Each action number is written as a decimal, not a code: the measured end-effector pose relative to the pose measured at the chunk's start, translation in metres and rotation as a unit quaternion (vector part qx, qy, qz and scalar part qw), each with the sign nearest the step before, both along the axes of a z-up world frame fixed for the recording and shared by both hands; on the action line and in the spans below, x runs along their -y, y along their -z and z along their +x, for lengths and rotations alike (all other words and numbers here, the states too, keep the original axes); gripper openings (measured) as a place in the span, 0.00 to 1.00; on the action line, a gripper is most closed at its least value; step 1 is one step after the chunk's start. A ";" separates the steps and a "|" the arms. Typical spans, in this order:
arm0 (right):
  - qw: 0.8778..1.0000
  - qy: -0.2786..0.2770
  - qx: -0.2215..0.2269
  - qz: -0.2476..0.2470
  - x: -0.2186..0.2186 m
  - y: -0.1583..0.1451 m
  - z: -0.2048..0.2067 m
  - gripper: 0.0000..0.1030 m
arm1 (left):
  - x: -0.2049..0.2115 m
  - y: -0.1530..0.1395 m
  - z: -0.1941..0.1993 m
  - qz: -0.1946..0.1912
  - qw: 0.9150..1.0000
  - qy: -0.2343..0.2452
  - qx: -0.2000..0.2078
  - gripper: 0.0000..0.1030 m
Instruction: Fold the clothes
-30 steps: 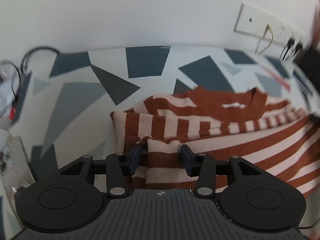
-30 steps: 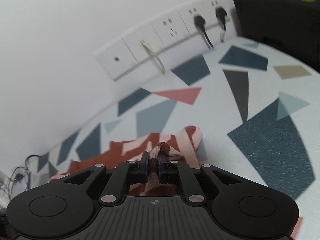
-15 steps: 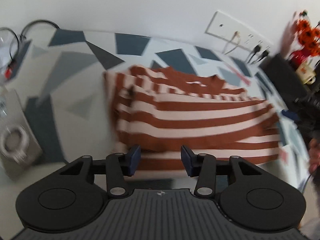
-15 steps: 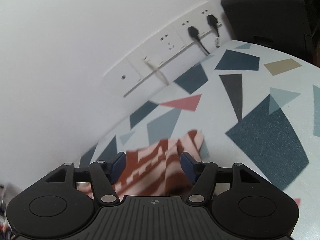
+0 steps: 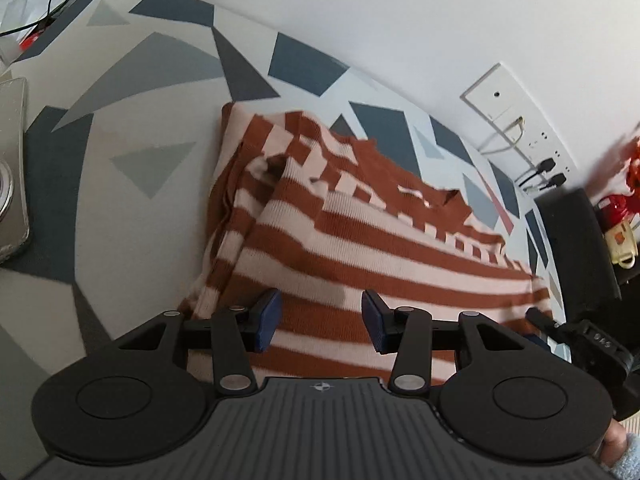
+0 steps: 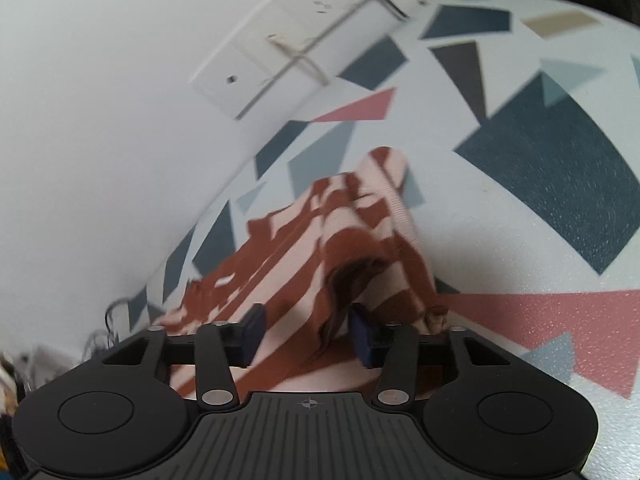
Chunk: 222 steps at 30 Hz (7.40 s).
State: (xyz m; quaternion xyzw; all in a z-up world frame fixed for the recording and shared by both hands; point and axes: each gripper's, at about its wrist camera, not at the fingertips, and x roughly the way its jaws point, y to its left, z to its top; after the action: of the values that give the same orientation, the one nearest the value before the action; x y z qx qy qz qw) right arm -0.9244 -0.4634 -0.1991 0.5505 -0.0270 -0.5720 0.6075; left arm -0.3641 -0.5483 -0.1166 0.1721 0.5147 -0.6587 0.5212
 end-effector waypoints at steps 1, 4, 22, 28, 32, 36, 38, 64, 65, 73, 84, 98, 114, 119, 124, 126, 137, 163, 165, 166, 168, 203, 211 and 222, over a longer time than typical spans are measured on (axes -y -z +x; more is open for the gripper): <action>1.000 0.001 0.004 0.002 0.003 0.002 -0.002 0.25 | 0.001 0.000 0.000 -0.002 1.000 -0.002 0.002 0.39; 1.000 -0.001 0.016 0.007 0.009 0.004 -0.005 0.10 | 0.004 0.002 0.003 0.003 1.000 -0.020 -0.001 0.04; 0.999 -0.028 0.017 0.002 0.033 -0.014 -0.020 0.03 | -0.009 -0.004 0.000 -0.005 0.995 0.058 0.084 0.05; 0.999 -0.028 0.006 0.015 0.031 -0.009 -0.020 0.03 | -0.016 -0.004 0.000 -0.015 0.995 0.035 0.088 0.11; 0.999 -0.030 0.002 0.014 0.028 -0.010 -0.020 0.03 | -0.025 -0.012 -0.004 -0.036 0.993 0.033 0.107 0.37; 0.999 -0.028 0.003 0.015 0.025 -0.011 -0.020 0.03 | -0.031 -0.009 -0.006 -0.033 0.991 0.021 0.130 0.38; 0.999 -0.029 0.004 0.019 0.024 -0.010 -0.019 0.03 | -0.036 -0.009 -0.007 -0.034 0.990 0.024 0.135 0.38; 0.999 -0.045 -0.012 0.027 0.031 -0.017 -0.020 0.04 | -0.003 -0.028 0.005 0.004 0.999 -0.020 0.050 0.05; 0.999 -0.046 -0.012 0.025 0.032 -0.019 -0.020 0.04 | -0.002 -0.031 0.006 0.000 0.999 -0.023 0.046 0.05; 0.998 -0.051 -0.013 -0.022 0.089 -0.031 -0.025 0.03 | 0.069 -0.053 0.012 -0.085 0.993 -0.068 0.046 0.04; 0.990 -0.002 -0.141 -0.016 0.111 -0.042 -0.020 0.79 | 0.085 -0.039 0.004 -0.084 0.979 -0.041 0.179 0.76; 0.967 -0.058 -0.241 0.051 0.034 -0.014 0.011 0.99 | 0.032 0.020 -0.003 -0.038 0.975 0.028 0.216 0.96; 0.938 -0.100 -0.327 0.050 0.039 0.005 0.065 0.99 | 0.025 0.016 -0.035 -0.019 0.975 0.061 0.213 0.87; 0.937 -0.109 -0.328 0.044 0.033 0.004 0.065 0.95 | 0.017 0.012 -0.043 -0.019 0.975 0.063 0.212 0.73; 0.936 -0.116 -0.330 0.041 0.024 0.004 0.067 0.93 | 0.011 0.009 -0.052 -0.034 0.968 0.080 0.236 0.68; 0.936 -0.116 -0.330 0.039 0.019 0.003 0.067 0.93 | 0.008 0.008 -0.056 -0.033 0.967 0.082 0.241 0.66; 0.937 -0.114 -0.326 0.049 0.004 0.002 0.064 0.97 | -0.009 0.007 -0.062 -0.032 0.965 0.090 0.245 0.66; 0.946 -0.052 -0.317 0.043 0.017 -0.004 0.050 0.99 | 0.010 0.018 -0.025 -0.016 0.975 0.075 0.207 1.00; 0.945 -0.055 -0.320 0.031 0.020 -0.009 0.046 0.99 | 0.013 0.019 -0.023 -0.018 0.975 0.072 0.208 1.00; 0.945 -0.057 -0.322 0.026 0.022 -0.011 0.044 0.99 | 0.015 0.019 -0.025 -0.019 0.975 0.072 0.211 1.00; 0.943 -0.069 -0.325 0.022 0.027 -0.011 0.040 0.99 | 0.020 0.020 -0.029 -0.021 0.973 0.071 0.217 1.00; 0.932 -0.149 -0.322 0.068 0.066 0.001 0.048 0.99 | 0.021 0.024 -0.034 -0.042 0.974 0.059 0.216 1.00; 0.933 -0.145 -0.324 0.062 0.065 0.002 0.048 0.99 | 0.022 0.025 -0.036 -0.045 0.974 0.050 0.218 1.00; 0.931 -0.178 -0.315 0.045 0.052 0.000 0.036 0.99 | 0.024 0.026 -0.029 -0.043 0.973 0.068 0.217 1.00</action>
State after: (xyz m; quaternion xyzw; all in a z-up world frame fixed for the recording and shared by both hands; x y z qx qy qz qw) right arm -0.8880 -0.5153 -0.1994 0.3648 0.2902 -0.5991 0.6510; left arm -0.3935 -0.5723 -0.1423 0.3232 0.3476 -0.6610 0.5812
